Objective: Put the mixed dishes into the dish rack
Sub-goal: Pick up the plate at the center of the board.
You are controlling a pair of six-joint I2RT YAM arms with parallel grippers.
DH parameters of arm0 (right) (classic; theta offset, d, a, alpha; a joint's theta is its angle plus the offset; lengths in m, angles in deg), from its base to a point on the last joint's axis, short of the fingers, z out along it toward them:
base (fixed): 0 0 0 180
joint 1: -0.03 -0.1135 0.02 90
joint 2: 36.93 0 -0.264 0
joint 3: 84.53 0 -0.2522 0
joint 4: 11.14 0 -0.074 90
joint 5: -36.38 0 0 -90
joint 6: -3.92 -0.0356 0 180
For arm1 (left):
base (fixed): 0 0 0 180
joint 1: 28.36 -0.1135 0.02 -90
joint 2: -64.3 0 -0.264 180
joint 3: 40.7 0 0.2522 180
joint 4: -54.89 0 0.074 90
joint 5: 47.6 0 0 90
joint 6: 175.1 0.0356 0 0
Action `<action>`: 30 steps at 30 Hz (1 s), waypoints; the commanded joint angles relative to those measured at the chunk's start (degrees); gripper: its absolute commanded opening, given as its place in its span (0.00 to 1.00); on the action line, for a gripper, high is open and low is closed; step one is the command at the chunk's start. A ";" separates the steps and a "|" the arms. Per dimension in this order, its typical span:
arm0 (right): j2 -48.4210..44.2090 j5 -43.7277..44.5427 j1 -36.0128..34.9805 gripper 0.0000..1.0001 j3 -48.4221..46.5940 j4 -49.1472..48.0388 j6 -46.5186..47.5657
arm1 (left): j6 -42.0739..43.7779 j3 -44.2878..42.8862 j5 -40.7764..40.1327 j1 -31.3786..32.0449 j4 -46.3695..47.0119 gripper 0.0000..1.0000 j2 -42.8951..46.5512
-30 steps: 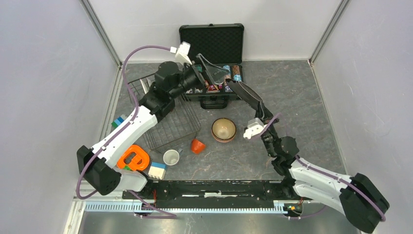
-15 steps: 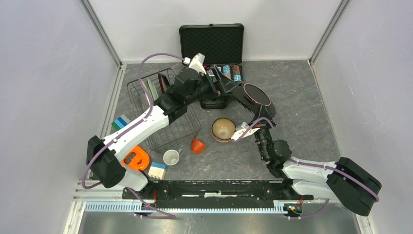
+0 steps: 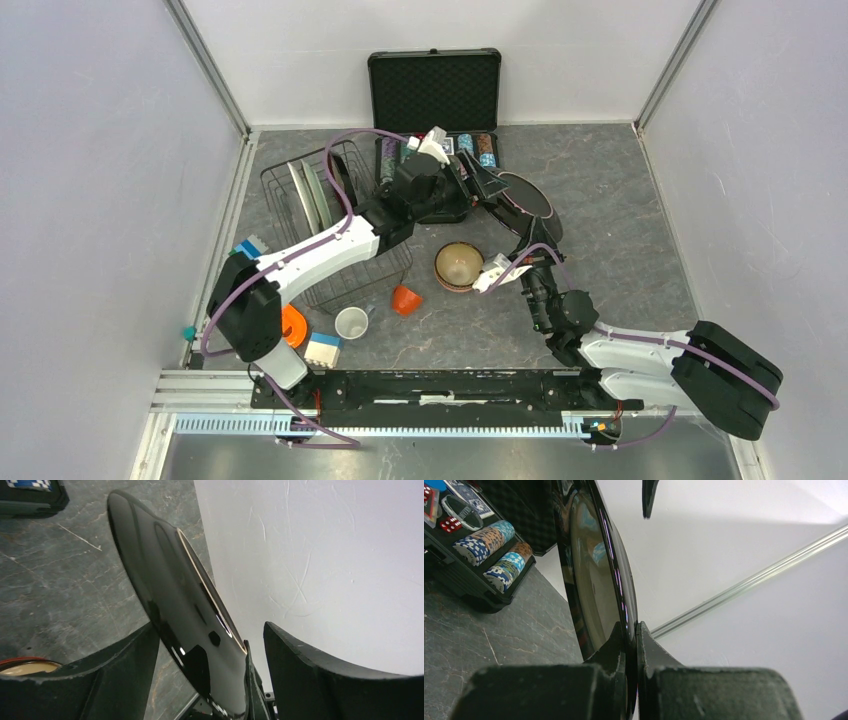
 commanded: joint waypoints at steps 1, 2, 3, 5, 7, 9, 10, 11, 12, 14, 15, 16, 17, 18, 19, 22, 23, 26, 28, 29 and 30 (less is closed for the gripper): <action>-1.25 -1.44 -0.75 0.00 -3.87 -35.62 1.49 | -5.36 -2.97 1.63 1.17 7.00 0.77 -2.29; -1.21 -1.32 -0.82 0.00 -4.04 -35.58 1.37 | -5.59 -2.93 1.71 1.32 7.42 0.75 -2.46; -1.18 -1.15 -0.94 0.00 -4.27 -35.55 1.27 | -5.85 -2.85 1.93 1.42 8.26 0.72 -2.55; -1.00 -0.90 -1.16 0.00 -4.41 -35.55 0.97 | -6.15 -2.80 2.08 1.53 8.81 0.66 -2.74; -0.67 -0.79 -1.25 0.00 -4.46 -35.56 0.85 | -6.49 -2.52 2.35 1.60 9.41 0.60 -2.68; -0.37 -0.78 -1.39 0.00 -4.56 -35.60 0.52 | -6.88 -2.12 2.44 1.61 10.02 0.46 -2.51; -0.22 -0.82 -1.45 0.00 -4.53 -35.62 0.38 | -6.90 -2.02 2.48 1.61 10.11 0.39 -2.34; -0.19 -0.93 -1.51 0.00 -4.37 -35.55 0.18 | -6.86 -1.87 2.35 1.61 10.13 0.33 -2.16; -0.05 -1.09 -1.47 0.00 -4.39 -35.59 -0.07 | -6.79 -1.75 2.24 1.61 10.09 0.28 -1.99; 0.10 -1.44 -1.47 0.00 -4.38 -35.55 -0.60 | -6.15 -1.72 2.03 1.61 10.14 0.25 -1.60; 0.10 -1.82 -1.43 0.00 -4.29 -35.60 -1.00 | -5.67 -1.77 2.00 1.61 10.07 0.24 -1.42; 0.07 -1.97 -1.44 0.00 -4.30 -35.60 -1.25 | -5.07 -1.91 1.91 1.61 9.75 0.24 -1.20; 0.01 -2.10 -1.47 0.01 -4.25 -35.57 -1.54 | -4.37 -1.99 1.58 1.60 9.26 0.22 -1.00; -0.02 -2.20 -1.48 0.03 -4.17 -35.55 -1.67 | -3.55 -2.09 1.27 1.61 8.90 0.17 -0.64; -0.14 -2.33 -1.47 0.05 -4.01 -35.57 -1.81 | -2.71 -2.37 0.40 1.56 7.79 0.05 -0.20; -0.45 -2.59 -1.47 0.14 -3.72 -35.56 -2.98 | 0.15 -2.78 -2.26 1.57 5.65 0.02 1.13; -0.62 -2.61 -1.51 0.16 -3.72 -35.43 -3.36 | 1.21 -2.96 -2.52 1.53 5.34 0.02 1.50; -1.23 -2.73 -1.47 0.28 -3.83 -33.41 -4.62 | 3.08 -2.94 -3.00 1.53 5.72 0.02 2.55; -1.65 -2.71 -1.47 0.33 -4.22 -31.56 -5.43 | 3.92 -2.45 -2.94 1.53 7.16 0.02 3.04; -1.99 -2.85 -1.47 0.36 -4.57 -30.15 -6.06 | 4.46 -2.65 -2.74 1.53 7.29 0.02 3.06; -2.47 -2.98 -1.49 0.40 -4.88 -28.16 -6.66 | 4.84 -2.86 -2.61 1.53 7.16 0.02 3.10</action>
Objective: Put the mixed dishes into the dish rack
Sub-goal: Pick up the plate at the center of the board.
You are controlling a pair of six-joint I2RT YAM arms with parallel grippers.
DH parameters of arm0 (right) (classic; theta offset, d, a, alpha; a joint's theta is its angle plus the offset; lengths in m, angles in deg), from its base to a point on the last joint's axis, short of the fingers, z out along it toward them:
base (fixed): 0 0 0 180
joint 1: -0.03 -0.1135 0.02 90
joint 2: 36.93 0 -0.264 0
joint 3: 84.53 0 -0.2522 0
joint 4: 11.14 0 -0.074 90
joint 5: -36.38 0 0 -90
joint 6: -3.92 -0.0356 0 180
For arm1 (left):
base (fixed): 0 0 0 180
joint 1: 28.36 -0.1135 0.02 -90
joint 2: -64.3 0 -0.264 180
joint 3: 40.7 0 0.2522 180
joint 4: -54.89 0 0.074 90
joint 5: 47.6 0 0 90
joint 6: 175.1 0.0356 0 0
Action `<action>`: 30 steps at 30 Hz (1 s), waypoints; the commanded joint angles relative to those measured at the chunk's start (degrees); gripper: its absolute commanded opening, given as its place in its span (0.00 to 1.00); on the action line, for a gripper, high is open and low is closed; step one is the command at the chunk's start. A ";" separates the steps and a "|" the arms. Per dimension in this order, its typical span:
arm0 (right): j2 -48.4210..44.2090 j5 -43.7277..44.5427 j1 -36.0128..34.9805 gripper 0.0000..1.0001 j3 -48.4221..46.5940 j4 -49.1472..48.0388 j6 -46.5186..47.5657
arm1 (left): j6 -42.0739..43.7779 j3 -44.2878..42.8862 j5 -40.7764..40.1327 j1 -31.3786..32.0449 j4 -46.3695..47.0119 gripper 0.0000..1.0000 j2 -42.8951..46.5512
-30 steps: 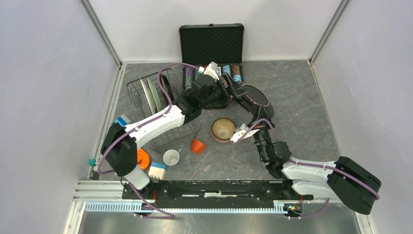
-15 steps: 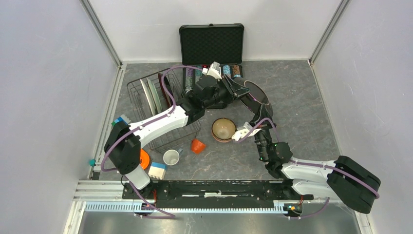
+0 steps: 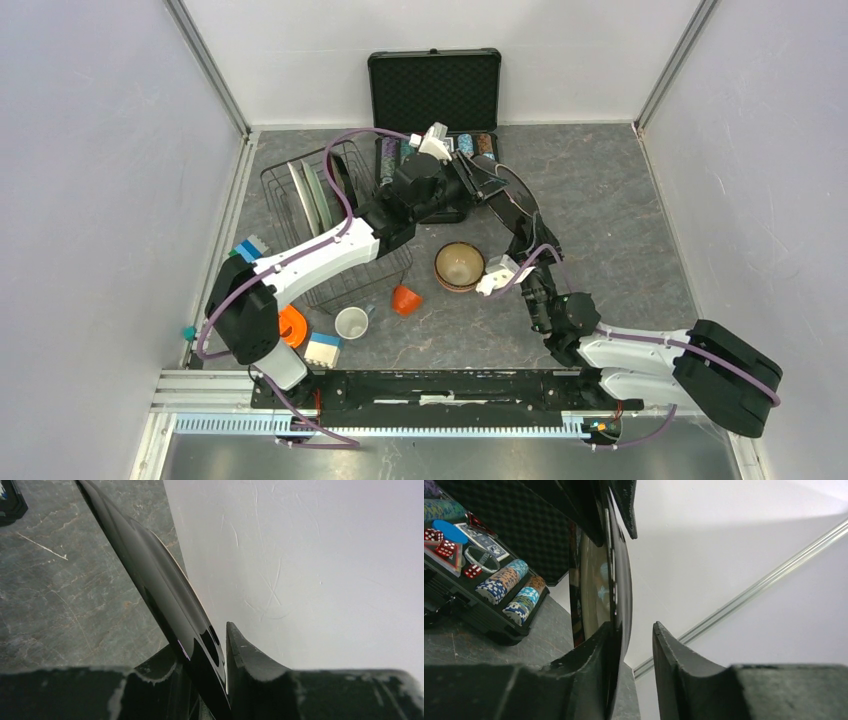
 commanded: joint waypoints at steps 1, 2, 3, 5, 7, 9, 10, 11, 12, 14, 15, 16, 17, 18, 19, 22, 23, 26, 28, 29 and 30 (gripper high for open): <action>-3.39 -1.95 0.18 0.45 -4.24 -22.36 -2.43 | 9.23 -2.22 -1.51 0.02 2.32 0.02 3.37; -3.86 -2.18 0.19 0.49 -4.54 -20.34 -3.12 | 9.57 -2.34 -1.34 -0.07 2.48 0.02 3.37; -4.11 -2.15 0.18 0.51 -4.83 -18.82 -3.67 | 9.78 -2.32 -1.25 -0.14 2.67 0.02 3.38; -4.40 -2.14 0.19 0.54 -4.97 -17.53 -4.28 | 10.18 -2.33 -1.07 -0.42 2.74 0.02 3.48; -4.37 -2.14 0.18 0.57 -5.11 -17.09 -4.21 | 11.01 -2.41 -1.15 -0.60 2.68 0.02 3.62; -4.44 -2.16 0.24 0.59 -5.10 -16.34 -4.47 | 11.54 -2.35 -1.23 -0.93 2.50 0.02 3.86; -4.60 -2.15 0.20 0.60 -5.04 -15.89 -4.81 | 11.79 -2.34 -1.08 -1.15 2.50 0.02 3.90; -4.65 -2.22 0.25 0.61 -5.09 -15.40 -5.16 | 12.10 -2.32 -0.90 -1.29 2.45 0.02 3.98; -4.71 -2.40 0.25 0.61 -5.07 -14.75 -5.46 | 12.51 -2.49 -0.63 -1.47 2.29 0.02 4.04; -4.99 -2.61 0.27 0.62 -5.18 -13.53 -6.16 | 13.93 -2.89 -0.21 -1.56 1.43 0.02 3.92; -5.01 -2.55 0.28 0.62 -5.19 -13.24 -6.58 | 14.42 -2.96 -0.04 -1.65 1.19 0.02 3.99; -4.97 -2.50 0.28 0.62 -5.26 -12.89 -6.76 | 15.00 -2.85 0.36 -1.73 1.18 0.02 4.08; -4.96 -2.57 0.26 0.62 -5.29 -12.58 -7.06 | 15.61 -2.79 0.57 -1.74 1.18 0.02 4.22; -4.90 -2.44 0.27 0.62 -5.36 -12.14 -7.38 | 16.23 -2.69 0.80 -1.74 1.18 0.02 4.23; -4.87 -2.33 0.34 0.60 -5.44 -11.77 -7.69 | 16.77 -2.65 0.88 -1.74 1.18 0.02 4.40; -4.65 -2.43 0.41 0.55 -5.54 -10.70 -8.71 | 17.68 -2.75 1.28 -1.83 0.66 0.02 4.50; -4.53 -2.63 0.45 0.49 -5.71 -10.18 -9.06 | 17.75 -2.76 1.43 -1.91 0.65 0.02 4.57; -4.02 -2.57 0.55 0.22 -6.01 -10.20 -9.98 | 16.64 -2.87 2.69 -2.09 1.17 0.02 4.42; -3.22 -1.51 0.50 0.10 -6.16 -12.45 -10.13 | 14.57 -2.85 4.20 -2.28 1.83 0.02 4.09; -2.67 -0.87 0.53 0.03 -6.09 -14.18 -9.63 | 13.55 -2.84 4.80 -2.31 1.97 0.02 3.78; -1.93 0.37 0.48 0.00 -6.09 -16.48 -8.66 | 12.31 -2.84 5.34 -2.31 2.17 0.02 3.60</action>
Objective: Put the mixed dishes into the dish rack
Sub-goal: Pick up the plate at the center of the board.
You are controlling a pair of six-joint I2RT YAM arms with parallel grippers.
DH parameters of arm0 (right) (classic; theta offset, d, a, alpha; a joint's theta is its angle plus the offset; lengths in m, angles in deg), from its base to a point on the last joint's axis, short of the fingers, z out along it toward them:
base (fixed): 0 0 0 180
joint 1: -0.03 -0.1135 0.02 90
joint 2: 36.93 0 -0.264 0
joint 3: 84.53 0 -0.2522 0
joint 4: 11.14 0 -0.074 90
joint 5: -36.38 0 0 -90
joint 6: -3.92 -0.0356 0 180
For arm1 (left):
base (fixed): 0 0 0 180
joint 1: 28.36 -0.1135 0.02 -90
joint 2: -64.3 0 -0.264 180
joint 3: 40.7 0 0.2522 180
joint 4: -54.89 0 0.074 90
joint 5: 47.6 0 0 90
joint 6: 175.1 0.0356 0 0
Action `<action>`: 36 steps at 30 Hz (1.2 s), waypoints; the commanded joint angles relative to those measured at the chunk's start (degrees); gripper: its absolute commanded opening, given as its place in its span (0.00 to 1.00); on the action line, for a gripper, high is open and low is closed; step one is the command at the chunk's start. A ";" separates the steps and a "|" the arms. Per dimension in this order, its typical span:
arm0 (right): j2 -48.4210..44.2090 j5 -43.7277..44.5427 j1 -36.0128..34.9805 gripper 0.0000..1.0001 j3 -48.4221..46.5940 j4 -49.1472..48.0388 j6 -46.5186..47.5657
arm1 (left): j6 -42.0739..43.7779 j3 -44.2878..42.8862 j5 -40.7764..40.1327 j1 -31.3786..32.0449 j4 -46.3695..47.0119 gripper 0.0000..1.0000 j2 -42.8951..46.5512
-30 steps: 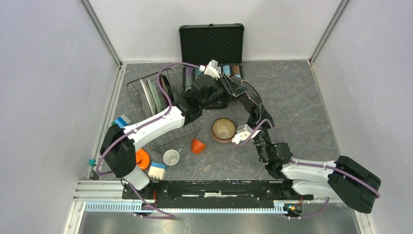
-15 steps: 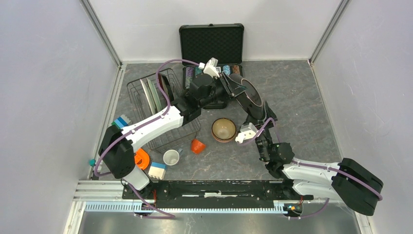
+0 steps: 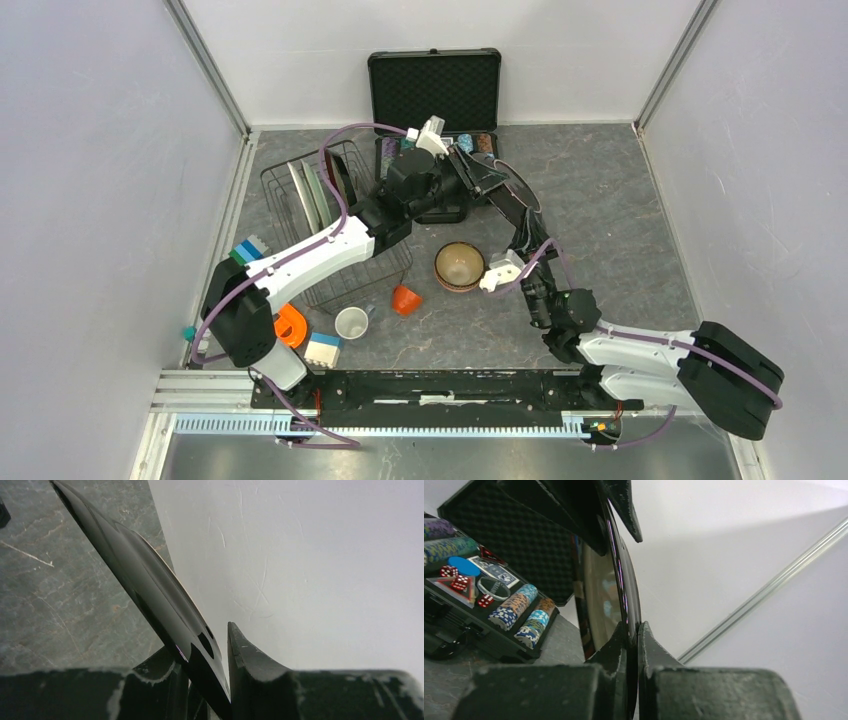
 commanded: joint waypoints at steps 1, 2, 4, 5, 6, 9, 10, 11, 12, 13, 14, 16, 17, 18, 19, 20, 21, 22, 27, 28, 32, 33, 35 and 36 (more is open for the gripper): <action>0.38 3.97 0.41 0.00 -3.68 -20.33 -1.35 | 8.26 -1.58 4.06 -1.79 2.33 0.02 1.70; 0.72 4.41 0.37 0.00 -3.57 -21.75 -0.72 | 7.92 -1.68 4.80 -1.74 2.62 0.02 1.44; 1.03 5.30 0.37 0.00 -3.43 -23.36 -0.35 | 7.17 -1.69 4.94 -1.75 2.50 0.02 1.30; 0.88 5.17 0.36 0.00 -3.33 -23.43 -0.37 | 7.01 -1.66 4.93 -1.74 2.27 0.02 1.38; 0.87 5.13 0.39 0.00 -3.31 -23.28 -0.51 | 7.05 -1.83 4.75 -1.80 1.64 0.08 1.29; 0.88 5.20 0.37 0.00 -3.29 -23.46 -0.37 | 6.67 -2.57 4.36 -1.83 -0.55 0.41 1.26; 0.97 5.36 0.30 0.00 -3.27 -23.75 -0.17 | 6.42 -2.84 4.11 -1.77 -1.19 0.46 1.19; 1.28 5.49 0.34 0.00 -3.30 -24.19 0.34 | 6.12 -3.10 4.11 -1.79 -1.74 0.58 1.09; 1.46 5.50 0.34 0.00 -3.22 -24.61 0.69 | 5.93 -3.36 3.86 -1.81 -2.46 0.65 0.97; 1.71 5.52 0.37 0.00 -3.23 -25.12 1.14 | 5.82 -3.75 3.67 -1.83 -3.35 0.69 0.85; 1.85 5.53 0.28 0.00 -3.25 -25.34 1.47 | 5.82 -3.90 3.65 -1.81 -3.90 0.70 0.77; 2.03 5.61 0.28 0.00 -3.27 -25.44 1.73 | 5.82 -4.13 3.17 -1.85 -4.59 0.70 0.81; 2.07 5.57 0.26 0.00 -3.27 -25.39 1.83 | 5.82 -4.22 3.03 -1.83 -4.64 0.70 0.68; 2.13 5.44 0.28 0.00 -3.22 -25.53 1.96 | 5.82 -4.43 3.02 -1.88 -4.73 0.70 0.60; 2.10 4.93 0.28 0.00 -3.05 -25.70 1.92 | 5.90 -4.61 3.09 -1.87 -4.88 0.71 0.38; 2.02 4.07 0.22 0.00 -2.81 -25.70 2.03 | 5.91 -5.12 3.01 -1.83 -5.34 0.72 0.08; 2.01 3.23 0.18 0.00 -2.63 -25.72 2.08 | 5.91 -5.70 3.02 -1.83 -6.16 0.74 -0.43; 2.02 2.70 0.11 0.00 -2.33 -25.93 2.32 | 5.89 -6.53 3.06 -1.85 -7.02 0.75 -1.08; 2.70 0.61 -0.49 0.00 -1.47 -28.23 5.53 | 4.27 -9.34 2.23 -1.85 -12.31 0.77 -3.80; 2.99 0.02 -0.75 0.00 -1.39 -28.54 6.39 | 3.65 -9.46 2.29 -1.83 -12.23 0.75 -4.27; 5.07 0.28 -1.39 0.00 -1.39 -31.95 9.47 | 2.20 -10.02 2.91 -1.80 -12.20 0.67 -5.38; 5.41 0.32 -1.48 0.00 -1.39 -32.47 10.16 | 2.05 -9.93 2.96 -1.76 -12.07 0.67 -5.37; 5.81 0.13 -1.59 0.00 -1.36 -32.95 10.47 | 2.04 -9.56 2.88 -1.75 -11.58 0.51 -5.36; 5.66 -0.47 -1.58 0.00 -1.21 -32.96 10.22 | 1.96 -9.36 2.77 -1.74 -11.29 0.43 -5.33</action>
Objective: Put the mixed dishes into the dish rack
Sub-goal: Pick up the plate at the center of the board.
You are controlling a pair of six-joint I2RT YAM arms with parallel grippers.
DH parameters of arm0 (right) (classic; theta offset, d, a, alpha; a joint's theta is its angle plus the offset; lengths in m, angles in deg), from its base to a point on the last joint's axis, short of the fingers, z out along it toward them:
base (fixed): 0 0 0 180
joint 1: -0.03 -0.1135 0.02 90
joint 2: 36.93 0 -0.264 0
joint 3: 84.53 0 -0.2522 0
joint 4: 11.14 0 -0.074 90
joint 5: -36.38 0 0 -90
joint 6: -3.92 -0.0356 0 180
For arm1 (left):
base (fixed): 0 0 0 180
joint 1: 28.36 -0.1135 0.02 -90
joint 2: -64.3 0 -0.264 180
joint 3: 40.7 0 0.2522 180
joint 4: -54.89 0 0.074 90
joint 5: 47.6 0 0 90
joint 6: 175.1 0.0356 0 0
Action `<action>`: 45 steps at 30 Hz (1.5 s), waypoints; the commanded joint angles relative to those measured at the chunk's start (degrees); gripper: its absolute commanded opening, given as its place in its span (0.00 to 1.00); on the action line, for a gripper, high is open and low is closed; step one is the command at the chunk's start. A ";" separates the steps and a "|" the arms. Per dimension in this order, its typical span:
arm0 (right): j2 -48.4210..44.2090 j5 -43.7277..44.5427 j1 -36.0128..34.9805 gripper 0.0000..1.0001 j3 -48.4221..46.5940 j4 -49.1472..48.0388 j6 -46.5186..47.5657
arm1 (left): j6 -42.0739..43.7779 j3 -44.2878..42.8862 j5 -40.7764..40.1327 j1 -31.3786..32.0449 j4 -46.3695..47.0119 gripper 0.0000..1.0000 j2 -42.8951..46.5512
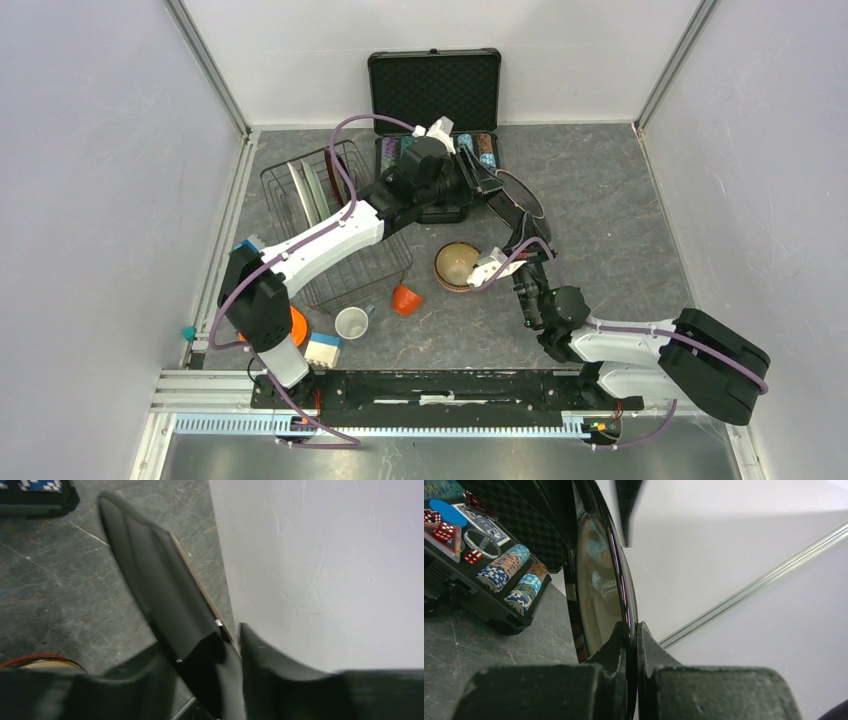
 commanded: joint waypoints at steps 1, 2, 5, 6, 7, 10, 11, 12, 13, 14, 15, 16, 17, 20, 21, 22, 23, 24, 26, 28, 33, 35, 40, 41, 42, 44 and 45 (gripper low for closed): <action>-0.72 -6.37 -0.76 0.00 -0.74 -31.35 3.39 | -0.87 -1.79 0.66 0.03 2.76 0.31 0.38; -0.75 -6.58 -0.76 0.00 -0.62 -31.35 3.03 | -0.87 -1.74 0.73 0.05 2.97 0.21 0.38; -0.57 -6.66 -0.76 0.00 -0.58 -31.48 3.05 | -0.58 -1.44 0.76 0.05 3.43 0.02 0.34; -0.53 -6.57 -0.76 0.00 -0.54 -31.66 3.19 | -0.37 -1.19 0.68 0.03 3.60 0.02 0.50; -0.55 -6.53 -0.76 0.00 -0.42 -31.85 3.14 | -0.13 -0.86 0.42 0.05 3.93 0.02 0.75; -0.57 -6.25 -0.76 0.00 -0.20 -32.15 2.91 | 0.74 -0.13 0.05 0.03 4.60 0.02 1.46; -0.69 -5.85 -0.80 0.00 -0.23 -32.14 2.61 | 0.89 0.34 0.12 -0.02 6.16 0.02 1.72; -0.66 -5.31 -0.83 0.00 -0.31 -32.10 2.27 | 0.98 0.73 0.23 0.03 7.20 0.02 2.07; -0.62 -4.74 -0.84 0.02 -0.43 -32.06 1.75 | 0.98 1.18 0.44 0.01 8.38 0.02 2.24; -0.66 -4.13 -0.76 0.06 -0.64 -32.02 1.21 | 0.93 1.59 0.85 -0.03 9.42 0.02 2.43; -0.74 -3.48 -0.76 0.11 -0.89 -31.92 0.77 | 0.81 1.97 0.87 -0.08 10.11 0.02 2.63; -0.80 -2.70 -0.76 0.17 -1.25 -31.39 0.31 | 0.95 2.18 0.90 -0.04 10.60 0.02 2.86; -1.10 -2.25 -0.76 0.21 -1.55 -30.47 -0.20 | 1.21 2.33 0.88 -0.04 11.14 0.02 3.09; -2.87 -2.15 -0.77 0.38 -2.19 -24.50 -2.58 | 1.68 2.86 0.60 -0.30 12.27 0.02 3.91; -3.52 -2.15 -0.68 0.42 -2.36 -22.22 -4.05 | 1.76 3.14 0.71 -0.51 12.87 0.02 4.10; -4.28 -2.13 -0.59 0.47 -2.67 -19.73 -5.41 | 1.85 3.37 0.76 -0.69 13.55 0.02 4.40; -4.92 -2.05 -0.54 0.53 -2.81 -18.25 -6.52 | 1.97 3.56 0.84 -0.92 14.02 0.02 4.74; -5.45 -2.21 -0.40 0.58 -2.89 -16.99 -7.60 | 2.09 3.73 0.85 -1.08 14.34 0.02 5.02; -6.29 -2.52 -0.11 0.65 -2.99 -15.33 -8.91 | 2.46 4.15 0.74 -1.65 14.81 0.02 5.58; -7.24 -2.87 0.30 0.69 -3.15 -13.21 -10.62 | 3.03 4.40 0.56 -2.09 14.90 0.02 6.16; -10.90 -4.87 1.52 0.75 -4.06 -4.19 -17.34 | 4.86 4.68 -0.25 -3.02 14.32 0.02 7.27; -12.13 -5.66 1.80 0.78 -4.28 -0.93 -18.73 | 5.67 4.75 -0.42 -3.50 13.76 0.02 7.78; -14.63 -8.87 2.74 0.81 -5.62 8.48 -21.38 | 6.75 5.32 -1.02 -4.59 13.08 0.02 8.86; -15.04 -9.90 2.99 0.81 -6.00 10.16 -22.27 | 6.90 5.46 -1.20 -4.92 12.93 0.02 9.10; -15.37 -10.72 3.34 0.82 -6.42 12.13 -23.33 | 6.97 5.59 -1.29 -5.19 12.88 0.02 9.24; -15.45 -13.16 3.84 0.82 -7.80 16.29 -24.64 | 7.04 5.81 -1.29 -5.80 12.88 0.02 9.53; -15.37 -13.89 3.95 0.82 -8.41 18.05 -25.01 | 7.04 5.87 -1.28 -5.99 12.88 0.02 9.69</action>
